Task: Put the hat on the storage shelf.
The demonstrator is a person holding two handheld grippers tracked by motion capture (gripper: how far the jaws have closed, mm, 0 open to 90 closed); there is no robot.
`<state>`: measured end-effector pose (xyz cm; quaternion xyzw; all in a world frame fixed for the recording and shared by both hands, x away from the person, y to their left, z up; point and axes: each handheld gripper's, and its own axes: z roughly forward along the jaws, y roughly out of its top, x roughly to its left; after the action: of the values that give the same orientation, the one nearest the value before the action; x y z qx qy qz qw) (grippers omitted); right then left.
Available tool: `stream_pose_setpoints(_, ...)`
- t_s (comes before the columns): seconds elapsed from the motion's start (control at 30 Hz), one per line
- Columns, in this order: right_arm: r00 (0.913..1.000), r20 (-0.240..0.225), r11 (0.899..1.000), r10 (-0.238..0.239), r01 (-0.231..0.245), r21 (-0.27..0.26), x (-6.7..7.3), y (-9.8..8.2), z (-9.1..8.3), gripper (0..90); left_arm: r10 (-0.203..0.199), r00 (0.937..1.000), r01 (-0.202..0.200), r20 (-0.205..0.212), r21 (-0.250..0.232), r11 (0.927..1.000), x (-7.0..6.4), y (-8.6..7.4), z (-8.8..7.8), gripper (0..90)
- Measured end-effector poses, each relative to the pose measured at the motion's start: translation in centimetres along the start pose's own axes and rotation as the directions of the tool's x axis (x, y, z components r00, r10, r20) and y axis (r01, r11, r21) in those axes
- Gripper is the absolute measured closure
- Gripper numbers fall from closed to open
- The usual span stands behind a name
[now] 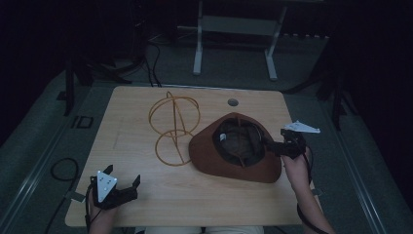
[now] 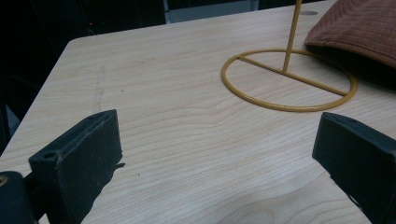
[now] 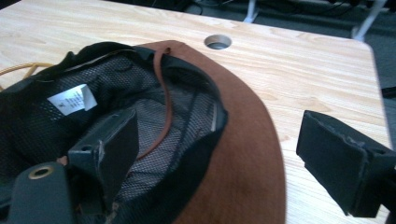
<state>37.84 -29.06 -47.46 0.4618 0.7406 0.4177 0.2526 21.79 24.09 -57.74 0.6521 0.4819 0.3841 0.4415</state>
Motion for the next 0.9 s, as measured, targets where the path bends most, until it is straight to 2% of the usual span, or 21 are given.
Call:
stream_pose_setpoints(0.13, 0.9999, -0.014, 1.000, -0.009, 0.009, 0.024, 0.2, 0.4, 0.6, 12.9, -0.008, 0.9999, 0.008, 0.012, -0.001, 1.0000, 0.1, 0.0, 0.0, 2.0)
stream_pose_setpoints(0.3, 0.9980, -0.062, 0.998, 0.011, -0.008, 0.059, 0.7, 1.2, 2.1, 12.4, -0.003, 0.9999, 0.003, 0.012, 0.018, 0.9998, 0.0, -0.1, 0.0, 2.0)
stream_pose_setpoints(0.33, 0.9991, -0.042, 0.998, 0.000, 0.003, 0.063, 0.9, 1.2, 2.3, 12.2, -0.002, 0.9999, 0.002, 0.012, 0.021, 0.9998, 0.0, -0.2, 0.0, 2.0)
stream_pose_setpoints(0.37, 0.9991, -0.042, 0.998, 0.000, 0.003, 0.063, 0.9, 1.2, 2.3, 12.2, 0.000, 0.9999, 0.000, 0.013, 0.024, 0.9997, 0.0, -0.2, -0.1, 2.0)
stream_pose_setpoints(0.4, 0.9992, -0.010, 0.995, -0.039, 0.040, 0.092, 1.4, 1.4, 3.0, 12.0, 0.001, 0.9999, -0.002, 0.011, 0.025, 0.9997, 0.0, -0.3, -0.3, 2.0)
stream_pose_setpoints(0.5, 0.9997, -0.018, 0.996, -0.016, 0.017, 0.092, 1.5, 1.6, 3.4, 11.9, -0.008, 0.9999, 0.008, 0.010, 0.015, 0.9999, 0.1, -0.3, -0.6, 2.0)
stream_pose_setpoints(0.53, 1.0000, 0.007, 0.997, -0.002, 0.001, 0.081, 1.4, 1.8, 3.9, 11.9, -0.005, 0.9999, 0.005, 0.009, 0.015, 0.9999, 0.2, -0.4, -0.7, 2.0)
stream_pose_setpoints(0.63, 0.9987, 0.050, 0.998, -0.009, 0.005, 0.070, 1.4, 2.0, 4.3, 14.3, -0.006, 0.9999, 0.006, 0.011, 0.021, 0.9998, 0.1, -0.4, -0.9, 2.0)
stream_pose_setpoints(0.67, 0.9982, 0.057, 0.996, -0.019, 0.014, 0.092, 1.4, 2.3, 4.7, 15.2, -0.007, 0.9999, 0.006, 0.015, 0.019, 0.9998, 0.1, -0.3, -0.9, 2.0)
stream_pose_setpoints(0.7, 0.9984, 0.054, 0.995, -0.016, 0.011, 0.096, 1.3, 2.4, 4.9, 15.6, -0.008, 0.9998, 0.008, 0.017, 0.014, 0.9999, 0.0, -0.3, -1.0, 2.0)
stream_pose_setpoints(0.77, 0.9988, 0.046, 0.994, -0.015, 0.010, 0.108, 0.9, 2.7, 5.8, 22.6, -0.001, 0.9998, 0.000, 0.019, 0.012, 0.9999, -0.1, -0.2, -1.0, 2.0)
stream_pose_setpoints(0.9, 0.9997, 0.019, 0.987, 0.013, -0.016, 0.158, 0.2, 2.9, 7.4, 23.8, 0.004, 0.9997, -0.004, 0.025, 0.016, 0.9999, -0.3, -0.2, -0.9, 2.0)
